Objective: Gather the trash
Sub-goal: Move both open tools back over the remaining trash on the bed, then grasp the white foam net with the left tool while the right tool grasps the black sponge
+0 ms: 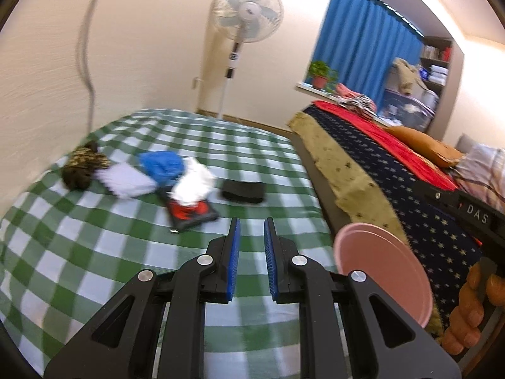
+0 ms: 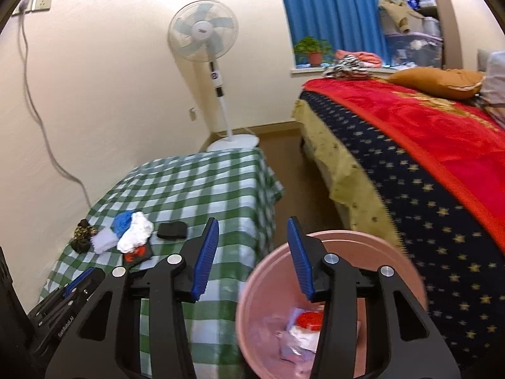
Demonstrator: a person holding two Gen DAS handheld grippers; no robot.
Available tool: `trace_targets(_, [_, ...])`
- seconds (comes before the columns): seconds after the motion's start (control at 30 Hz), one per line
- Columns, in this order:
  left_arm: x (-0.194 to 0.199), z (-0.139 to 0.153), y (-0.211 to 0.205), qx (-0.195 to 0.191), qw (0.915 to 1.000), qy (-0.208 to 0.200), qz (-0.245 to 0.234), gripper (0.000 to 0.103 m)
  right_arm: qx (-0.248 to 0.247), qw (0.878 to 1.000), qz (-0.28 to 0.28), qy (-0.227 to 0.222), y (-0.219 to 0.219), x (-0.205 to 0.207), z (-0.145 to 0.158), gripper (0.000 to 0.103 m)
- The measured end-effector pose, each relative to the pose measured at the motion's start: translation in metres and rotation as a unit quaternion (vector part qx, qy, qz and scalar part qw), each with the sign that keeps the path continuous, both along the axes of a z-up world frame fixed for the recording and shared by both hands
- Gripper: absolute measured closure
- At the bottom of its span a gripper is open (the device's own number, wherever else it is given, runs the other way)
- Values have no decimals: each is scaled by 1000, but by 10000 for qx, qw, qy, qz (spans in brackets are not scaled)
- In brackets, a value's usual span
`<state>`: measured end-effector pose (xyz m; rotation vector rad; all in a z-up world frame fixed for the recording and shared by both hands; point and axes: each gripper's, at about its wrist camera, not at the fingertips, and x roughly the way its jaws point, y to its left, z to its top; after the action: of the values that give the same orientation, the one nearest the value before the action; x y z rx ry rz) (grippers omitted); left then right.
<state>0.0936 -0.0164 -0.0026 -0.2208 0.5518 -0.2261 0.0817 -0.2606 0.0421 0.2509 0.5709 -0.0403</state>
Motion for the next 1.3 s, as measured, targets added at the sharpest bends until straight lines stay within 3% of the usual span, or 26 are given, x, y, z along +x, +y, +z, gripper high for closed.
trace_targets(0.53, [46,-11,59,203,9945,160,1015,87,601,9957,673,214,55,84,-41,58])
trace_targets(0.83, [82,-21,90,-12,9891,338,1434,87,657,9927,834,572,77,122,-68,58])
trace_targets(0.97, [92,-31,103,-238,9847,575,1627,71,692,9908,828,819,82,139,-83,57])
trace_targets(1.07, [99,-35,105,-331,9833,700,1648,66,707,9887,869,997,86,150,-91,57])
trace_targets(1.3, [112,-49,110,-461,9769,1154,1737,66,697,9850,932,1277,91,168,-104,58])
